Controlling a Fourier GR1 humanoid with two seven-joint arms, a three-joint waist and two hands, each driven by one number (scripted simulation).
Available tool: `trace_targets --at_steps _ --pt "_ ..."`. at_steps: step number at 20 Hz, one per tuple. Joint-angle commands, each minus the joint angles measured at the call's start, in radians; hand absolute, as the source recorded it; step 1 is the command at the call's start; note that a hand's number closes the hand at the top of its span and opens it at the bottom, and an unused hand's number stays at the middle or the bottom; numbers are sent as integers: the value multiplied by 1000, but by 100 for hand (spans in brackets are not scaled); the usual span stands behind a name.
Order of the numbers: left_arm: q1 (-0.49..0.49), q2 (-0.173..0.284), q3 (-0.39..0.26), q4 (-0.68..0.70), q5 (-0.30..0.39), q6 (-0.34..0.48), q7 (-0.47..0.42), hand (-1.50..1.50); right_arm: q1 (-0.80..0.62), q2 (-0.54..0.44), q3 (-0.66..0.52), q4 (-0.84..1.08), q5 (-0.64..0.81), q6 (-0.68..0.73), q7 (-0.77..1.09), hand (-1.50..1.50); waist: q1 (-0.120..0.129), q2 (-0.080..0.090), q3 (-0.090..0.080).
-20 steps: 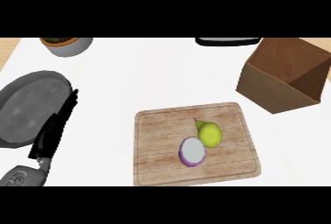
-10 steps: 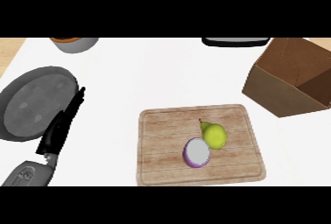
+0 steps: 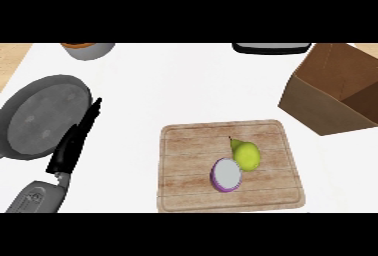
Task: Pick the can from the cutting board and place it in the cardboard box
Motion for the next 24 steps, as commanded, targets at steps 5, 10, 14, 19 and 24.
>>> trace_targets --at_steps 5,10,14,19,24 --pt "37 -23 30 -14 -40 -12 -22 0 -231 8 142 106 157 37 284 -150 -3 -4 1" --pt "41 -42 56 13 -48 -42 -33 0 -434 8 3 165 86 36 284 -150 -1 -4 2" --pt "12 -72 67 44 -84 -52 -32 0 -409 7 90 247 199 -22 354 -150 -7 -5 1" --pt "23 -43 141 21 -60 -121 -37 0 -479 -42 68 245 127 40 424 -150 -6 -5 2" --pt "21 -99 117 -18 -135 -100 2 0 -610 -35 34 292 108 95 481 -150 -5 -4 2"
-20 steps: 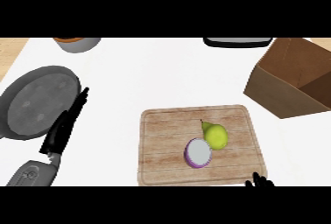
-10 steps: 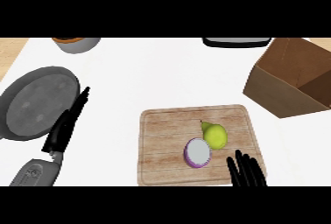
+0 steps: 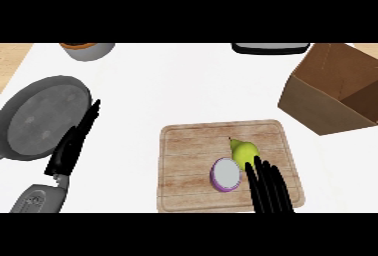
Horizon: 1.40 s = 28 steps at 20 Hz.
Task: Pick the can from the cutting board and place it in the cardboard box
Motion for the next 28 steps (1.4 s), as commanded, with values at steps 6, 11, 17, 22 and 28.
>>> trace_targets --at_steps 6,11,17,22,28 --pt "32 -47 38 9 -50 -19 -36 0 -158 17 35 30 59 87 185 -150 0 0 0" --pt "19 -23 86 1 -50 -80 -14 0 -197 -25 -71 99 -114 62 64 -150 1 0 0" --pt "7 -54 107 62 -81 -93 -61 0 -230 17 -11 196 -91 16 90 -150 0 0 0" --pt "-25 -79 127 17 -95 -101 2 0 -317 17 -46 246 -123 25 126 -150 1 0 0" --pt "27 -110 96 -75 -137 -89 46 0 -340 17 51 398 -103 -105 182 150 4 0 0"
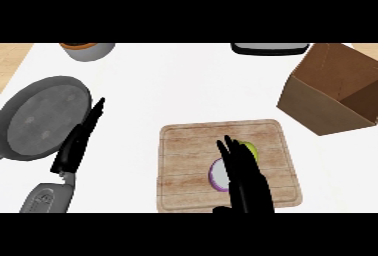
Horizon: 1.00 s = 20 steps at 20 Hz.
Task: Pick the can from the cutting board and place it in the cardboard box
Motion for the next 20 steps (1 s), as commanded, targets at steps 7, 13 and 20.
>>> trace_targets --at_steps 7,13,20 --pt "23 -6 27 14 0 -21 -34 0 -81 1 -38 138 193 -223 -27 150 2 5 4" --pt "-26 1 49 43 -13 -45 -5 0 -15 -28 -30 107 263 -318 2 150 -2 5 4" --pt "-21 9 57 29 -4 -67 -37 0 -212 10 -125 73 277 -36 234 150 22 13 2"
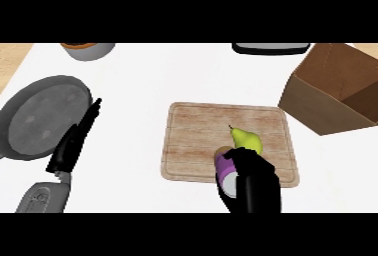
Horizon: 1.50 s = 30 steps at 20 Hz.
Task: Pick the can from the cutting board and place it in the cardboard box
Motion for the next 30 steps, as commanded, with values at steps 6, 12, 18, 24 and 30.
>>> trace_targets --at_steps 6,12,18,24,30 --pt "-41 -21 -43 -24 -20 -9 5 0 -381 14 -287 214 -147 494 326 150 79 30 -2" --pt "-25 -22 -43 -14 -14 -19 -9 0 -843 14 -408 423 -159 706 522 150 91 16 -1" --pt "-14 -22 -29 11 -13 -15 -4 0 -1137 14 -475 558 -74 810 657 150 46 7 -1" --pt "15 -33 -20 -13 -20 12 3 0 -1219 -43 -619 638 -19 792 650 150 19 3 1" --pt "-8 -2 15 1 -15 3 0 0 -1199 -62 -664 544 38 826 667 150 -3 -1 1"
